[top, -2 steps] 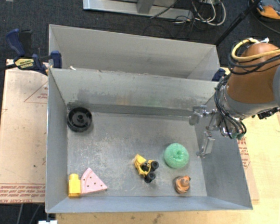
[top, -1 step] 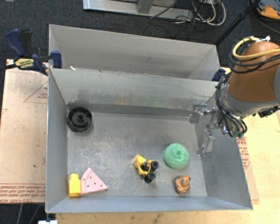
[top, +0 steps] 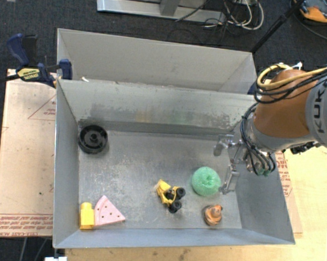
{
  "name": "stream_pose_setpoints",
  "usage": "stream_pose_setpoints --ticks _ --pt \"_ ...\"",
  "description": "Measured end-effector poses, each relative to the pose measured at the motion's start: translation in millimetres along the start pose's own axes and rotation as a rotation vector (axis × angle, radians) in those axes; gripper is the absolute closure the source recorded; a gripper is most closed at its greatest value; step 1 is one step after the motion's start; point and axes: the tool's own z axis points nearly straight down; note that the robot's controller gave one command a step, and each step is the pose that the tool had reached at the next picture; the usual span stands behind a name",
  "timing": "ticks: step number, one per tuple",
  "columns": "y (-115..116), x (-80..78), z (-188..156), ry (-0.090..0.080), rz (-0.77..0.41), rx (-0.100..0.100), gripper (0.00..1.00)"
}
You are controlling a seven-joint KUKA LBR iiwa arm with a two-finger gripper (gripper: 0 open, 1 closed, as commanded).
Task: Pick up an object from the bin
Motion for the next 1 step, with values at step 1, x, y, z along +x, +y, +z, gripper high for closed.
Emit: stream_pose_setpoints --ticks 1 --pt "10.3 -3.2 42.7 0.006 0.062 -0.001 0.00"
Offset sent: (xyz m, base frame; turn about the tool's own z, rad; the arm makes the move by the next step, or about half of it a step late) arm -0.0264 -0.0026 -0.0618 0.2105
